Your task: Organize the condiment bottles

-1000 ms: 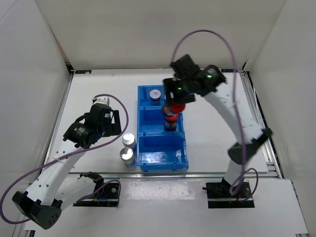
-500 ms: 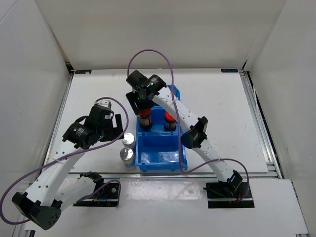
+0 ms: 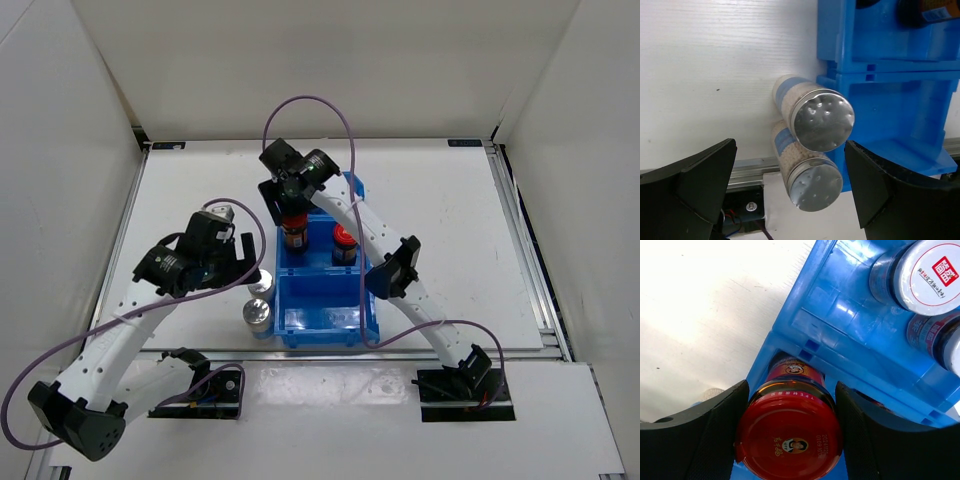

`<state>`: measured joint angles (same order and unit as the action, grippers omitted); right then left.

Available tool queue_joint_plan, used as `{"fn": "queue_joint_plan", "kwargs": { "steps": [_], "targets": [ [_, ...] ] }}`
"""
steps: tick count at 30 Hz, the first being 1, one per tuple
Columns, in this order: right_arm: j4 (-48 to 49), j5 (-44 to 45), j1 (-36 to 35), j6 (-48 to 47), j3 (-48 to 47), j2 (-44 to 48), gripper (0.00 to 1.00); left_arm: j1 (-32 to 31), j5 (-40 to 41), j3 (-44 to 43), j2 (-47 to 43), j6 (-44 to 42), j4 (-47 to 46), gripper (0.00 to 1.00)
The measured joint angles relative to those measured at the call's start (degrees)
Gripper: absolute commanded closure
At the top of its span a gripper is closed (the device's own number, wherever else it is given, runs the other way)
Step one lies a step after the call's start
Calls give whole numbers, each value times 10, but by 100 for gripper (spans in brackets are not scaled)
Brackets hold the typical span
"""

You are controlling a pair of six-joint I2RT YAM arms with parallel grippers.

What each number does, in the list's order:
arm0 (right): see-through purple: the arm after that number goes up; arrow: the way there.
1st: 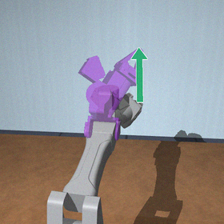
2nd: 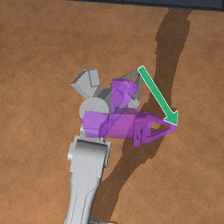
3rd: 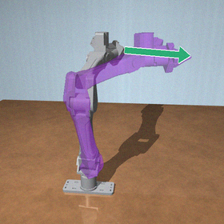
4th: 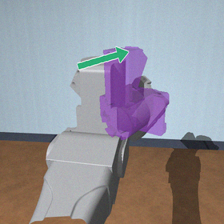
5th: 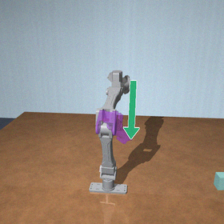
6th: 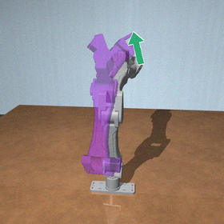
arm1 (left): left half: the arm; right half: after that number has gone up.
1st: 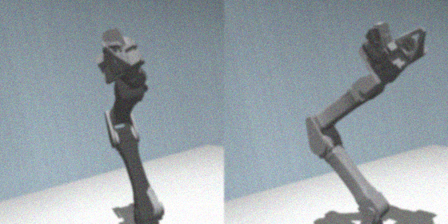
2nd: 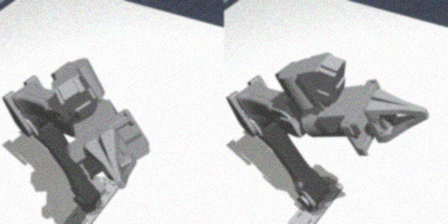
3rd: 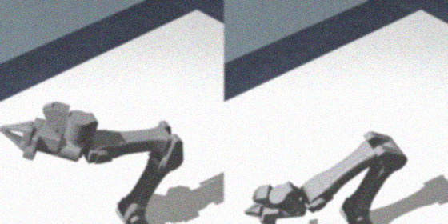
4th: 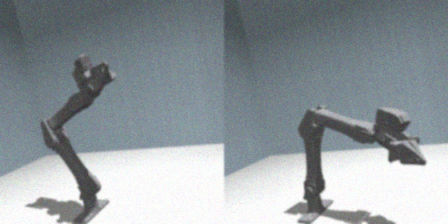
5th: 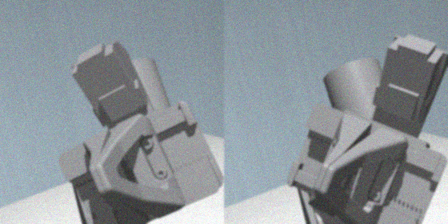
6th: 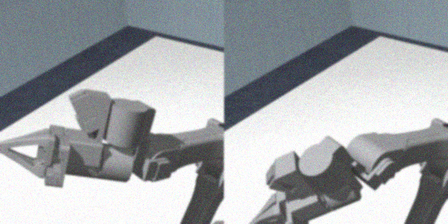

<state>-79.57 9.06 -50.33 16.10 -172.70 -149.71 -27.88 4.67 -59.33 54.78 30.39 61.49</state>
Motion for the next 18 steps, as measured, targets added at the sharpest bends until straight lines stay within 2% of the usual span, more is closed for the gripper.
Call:
{"fn": "queue_joint_plan", "kwargs": {
  "steps": [8,18],
  "targets": [
    [-1,18,-1,9,4,-18,94,-4,-24,1,3,-7,-33,0],
    [1,24,-3,16,10,-24,85,-42,-34,15,52,-23,-60,0]
  ]
}}
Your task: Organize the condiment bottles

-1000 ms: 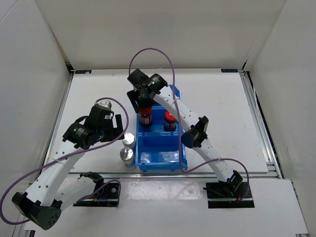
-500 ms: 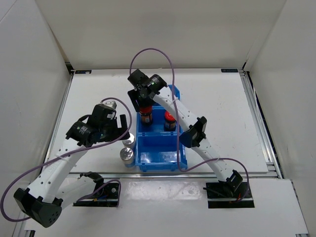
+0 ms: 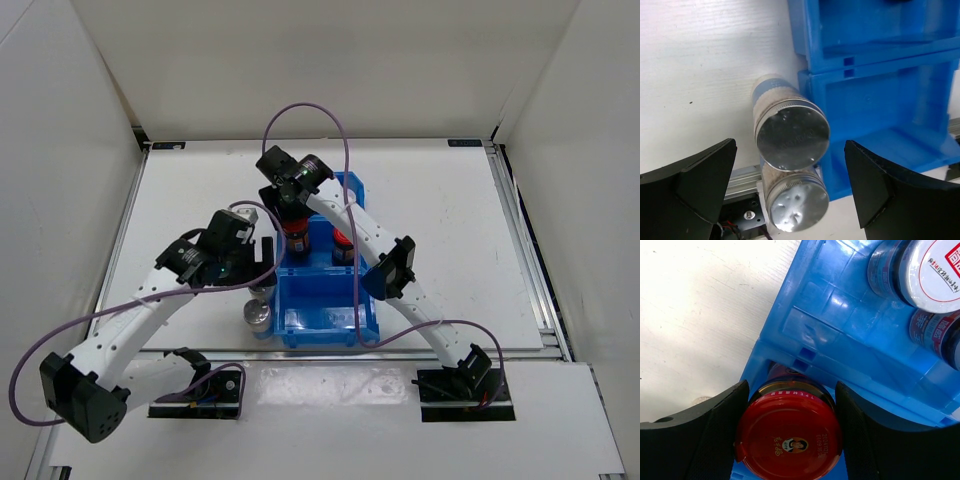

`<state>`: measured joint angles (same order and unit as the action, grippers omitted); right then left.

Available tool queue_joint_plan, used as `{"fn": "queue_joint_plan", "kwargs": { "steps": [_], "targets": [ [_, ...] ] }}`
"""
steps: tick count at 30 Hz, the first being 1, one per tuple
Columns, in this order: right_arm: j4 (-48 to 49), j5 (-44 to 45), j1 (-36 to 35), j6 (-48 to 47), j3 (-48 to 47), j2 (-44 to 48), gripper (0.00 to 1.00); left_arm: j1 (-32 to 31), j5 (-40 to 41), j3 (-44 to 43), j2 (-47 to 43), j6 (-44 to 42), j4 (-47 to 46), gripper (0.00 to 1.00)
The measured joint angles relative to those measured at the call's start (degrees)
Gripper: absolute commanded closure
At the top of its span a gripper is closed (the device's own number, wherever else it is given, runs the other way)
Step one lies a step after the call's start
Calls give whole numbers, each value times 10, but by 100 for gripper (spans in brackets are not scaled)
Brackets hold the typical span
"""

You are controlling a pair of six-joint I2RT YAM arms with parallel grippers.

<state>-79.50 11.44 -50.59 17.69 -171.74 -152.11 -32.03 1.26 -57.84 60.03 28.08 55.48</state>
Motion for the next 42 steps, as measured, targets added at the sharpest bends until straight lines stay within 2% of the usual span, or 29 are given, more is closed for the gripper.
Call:
{"fn": "queue_joint_plan", "kwargs": {
  "steps": [5,7,16,18,28,30,32,37,41,42],
  "targets": [
    [0,-3,2,7,-3,-2,77,-1,1,14,24,-6,0,0],
    [0,-5,3,9,-3,-2,70,-1,2,17,25,-6,-3,0],
    [2,-8,4,12,0,-2,72,-1,2,18,41,-6,-10,0],
    [4,-16,8,14,5,1,77,-1,2,18,45,-6,-14,0],
    [34,-28,14,26,66,32,74,-1,2,19,58,-6,-29,1],
    [47,-29,15,28,100,49,74,-1,2,19,59,-6,-33,1],
    [79,-32,18,32,181,90,74,-1,3,19,59,-6,-34,1],
    [137,-54,39,40,502,250,74,-1,12,19,59,-6,-34,1],
    [144,-60,52,36,599,306,71,-1,18,19,59,-5,-35,1],
    [158,-54,51,27,616,317,67,-1,20,19,59,-4,-35,1]
  ]
}}
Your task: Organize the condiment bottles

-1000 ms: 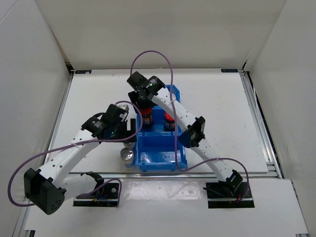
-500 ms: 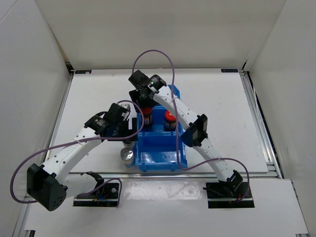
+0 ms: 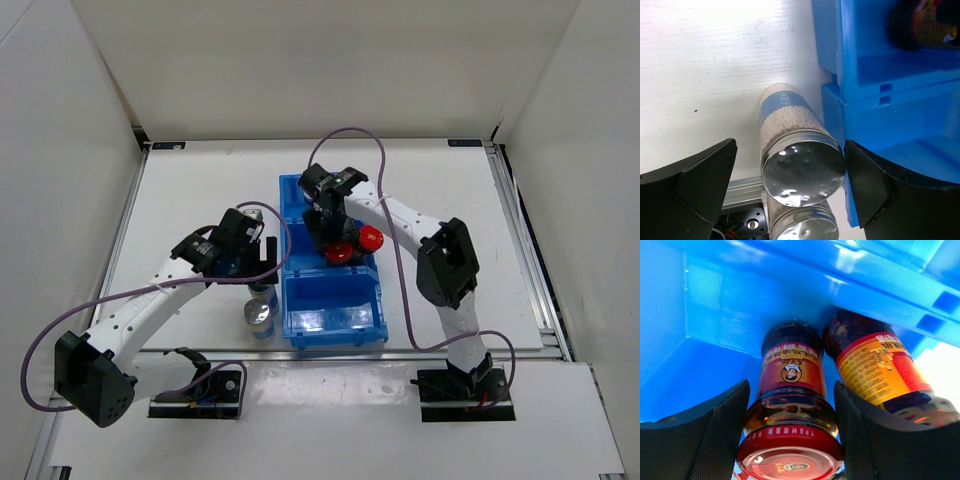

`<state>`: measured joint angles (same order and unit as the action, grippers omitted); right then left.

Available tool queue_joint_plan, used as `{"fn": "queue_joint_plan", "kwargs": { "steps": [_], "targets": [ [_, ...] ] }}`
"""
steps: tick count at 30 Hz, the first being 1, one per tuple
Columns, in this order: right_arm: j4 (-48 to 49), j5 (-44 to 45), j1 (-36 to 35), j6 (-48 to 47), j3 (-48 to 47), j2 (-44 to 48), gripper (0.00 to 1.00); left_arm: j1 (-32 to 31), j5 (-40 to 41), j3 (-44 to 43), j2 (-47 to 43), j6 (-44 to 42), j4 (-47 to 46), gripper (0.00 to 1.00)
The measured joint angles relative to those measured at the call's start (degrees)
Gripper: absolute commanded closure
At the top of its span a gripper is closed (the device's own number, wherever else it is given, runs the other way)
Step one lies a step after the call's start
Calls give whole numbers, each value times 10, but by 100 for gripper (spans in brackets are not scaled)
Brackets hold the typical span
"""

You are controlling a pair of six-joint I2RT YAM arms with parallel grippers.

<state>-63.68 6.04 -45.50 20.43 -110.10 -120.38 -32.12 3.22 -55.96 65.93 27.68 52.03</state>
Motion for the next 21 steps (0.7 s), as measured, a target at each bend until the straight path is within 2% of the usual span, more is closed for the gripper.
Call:
{"fn": "queue_joint_plan", "kwargs": {
  "steps": [6,13,21],
  "targets": [
    [47,36,-30,-35,21,14,61,0,5,0,0,3,2,1],
    [55,47,-43,-50,-41,-22,60,0,6,0,0,3,2,1],
    [53,58,-42,-59,-62,-28,38,0,8,0,4,4,2,1]
  ]
}}
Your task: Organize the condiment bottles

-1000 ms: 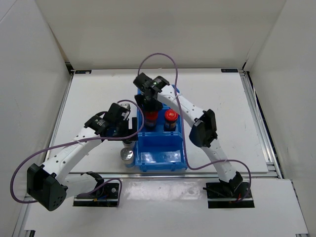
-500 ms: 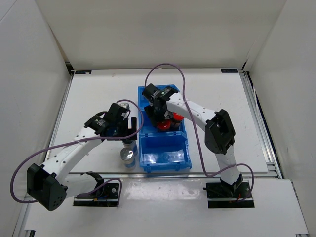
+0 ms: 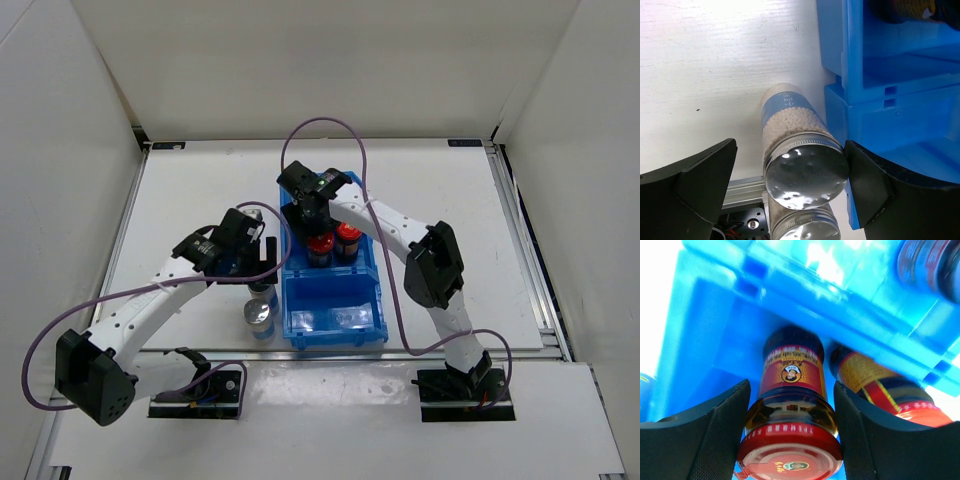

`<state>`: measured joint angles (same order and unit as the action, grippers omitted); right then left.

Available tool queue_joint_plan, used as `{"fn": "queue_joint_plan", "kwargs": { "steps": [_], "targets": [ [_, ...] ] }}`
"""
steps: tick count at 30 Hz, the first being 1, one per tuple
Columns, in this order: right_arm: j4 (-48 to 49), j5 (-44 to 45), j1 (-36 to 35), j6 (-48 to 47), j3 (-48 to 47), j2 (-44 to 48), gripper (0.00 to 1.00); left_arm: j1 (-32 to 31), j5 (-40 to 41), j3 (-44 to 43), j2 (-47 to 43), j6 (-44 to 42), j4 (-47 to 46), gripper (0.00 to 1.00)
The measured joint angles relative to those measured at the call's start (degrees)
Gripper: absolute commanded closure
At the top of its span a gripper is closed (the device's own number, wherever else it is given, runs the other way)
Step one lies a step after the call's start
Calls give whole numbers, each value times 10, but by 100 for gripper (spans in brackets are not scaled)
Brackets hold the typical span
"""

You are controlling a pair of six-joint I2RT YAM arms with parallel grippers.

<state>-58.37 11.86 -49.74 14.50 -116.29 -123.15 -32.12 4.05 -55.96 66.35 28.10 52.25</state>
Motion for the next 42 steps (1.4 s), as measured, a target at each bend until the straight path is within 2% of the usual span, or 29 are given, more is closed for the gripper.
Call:
{"fn": "queue_joint_plan", "kwargs": {
  "steps": [3,7,8,11,13,16,17,19,20,21,22,23,24,27,32,35,37,39,42],
  "targets": [
    [-1,2,0,-1,-37,-19,36,0,0,0,3,0,-1,1],
    [6,-2,0,1,-48,-34,20,-2,0,0,15,0,-3,1],
    [6,-2,0,0,-49,-36,11,-3,0,0,19,0,-3,1],
    [5,-2,1,2,-52,-37,0,-4,0,0,26,0,-3,3],
    [1,-1,1,1,-64,-37,0,-5,0,0,27,0,-3,6],
    [-33,7,1,2,-135,-48,0,-5,-1,-3,32,0,-3,19],
    [-53,13,1,3,-189,-61,0,-6,-2,-6,35,-1,-4,27],
    [-97,22,1,3,-305,-94,0,-7,-3,-11,41,-3,-3,38],
    [-109,27,1,4,-372,-112,0,-7,-2,-12,43,-6,-3,46],
    [-120,33,1,5,-437,-127,0,-7,-1,-14,44,-8,-2,67],
    [-129,39,1,6,-491,-138,0,-7,3,-18,47,-7,2,75],
    [-133,47,1,7,-533,-143,0,-7,9,-24,50,-8,8,89],
    [-137,55,1,8,-556,-139,0,-7,19,-34,56,-10,17,89],
    [-156,74,1,16,-557,-104,0,-7,61,-97,80,-11,61,89],
    [-174,110,1,27,-554,-65,0,-7,105,-276,99,-22,118,89],
    [-181,134,3,43,-490,-17,0,-23,104,-405,116,-30,144,89],
    [-183,142,10,62,-426,26,0,-52,103,-461,122,-36,146,89],
    [-182,146,28,83,-356,75,0,-101,99,-489,124,-36,147,89],
    [-183,152,72,109,-236,160,0,-177,82,-474,125,-33,136,89]
  ]
}}
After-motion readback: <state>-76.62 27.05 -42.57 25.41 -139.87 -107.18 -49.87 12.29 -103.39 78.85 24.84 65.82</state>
